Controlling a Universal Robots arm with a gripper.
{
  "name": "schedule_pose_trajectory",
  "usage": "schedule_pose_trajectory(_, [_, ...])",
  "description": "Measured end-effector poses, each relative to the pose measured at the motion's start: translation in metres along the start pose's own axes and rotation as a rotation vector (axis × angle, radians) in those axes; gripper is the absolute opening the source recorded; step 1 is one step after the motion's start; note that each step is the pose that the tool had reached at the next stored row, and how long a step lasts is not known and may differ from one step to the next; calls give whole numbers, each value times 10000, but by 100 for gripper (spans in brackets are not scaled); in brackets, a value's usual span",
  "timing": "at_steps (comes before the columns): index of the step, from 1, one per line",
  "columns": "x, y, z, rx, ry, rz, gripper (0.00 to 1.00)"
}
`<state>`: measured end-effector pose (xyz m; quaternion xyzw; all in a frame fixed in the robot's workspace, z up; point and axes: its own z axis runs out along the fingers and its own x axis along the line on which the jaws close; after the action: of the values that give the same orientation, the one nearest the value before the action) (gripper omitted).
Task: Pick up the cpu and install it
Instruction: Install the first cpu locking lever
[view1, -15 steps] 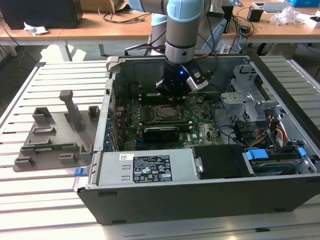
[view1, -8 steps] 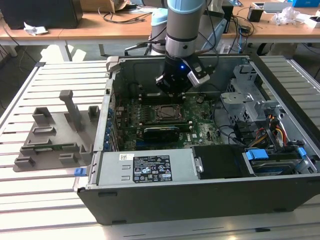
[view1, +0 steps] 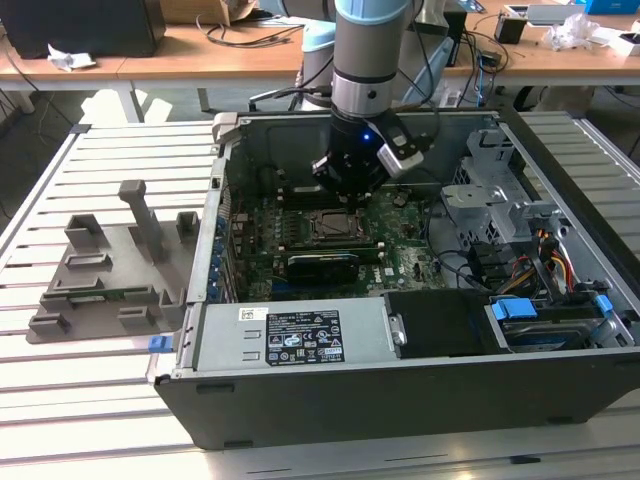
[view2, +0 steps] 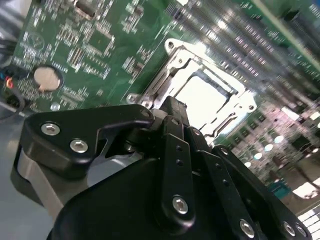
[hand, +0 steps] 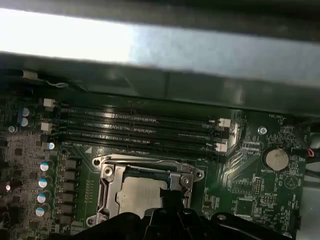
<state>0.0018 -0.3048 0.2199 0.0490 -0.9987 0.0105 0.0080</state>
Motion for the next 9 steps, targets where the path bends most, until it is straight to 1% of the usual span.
schedule_pose_trajectory(1, [2,-13,-16,28,3,1,11])
schedule_pose_trajectory(6, [5,-18,-227,38,3,1,11])
schedule_pose_trajectory(9, [8,-21,-393,38,4,1,11])
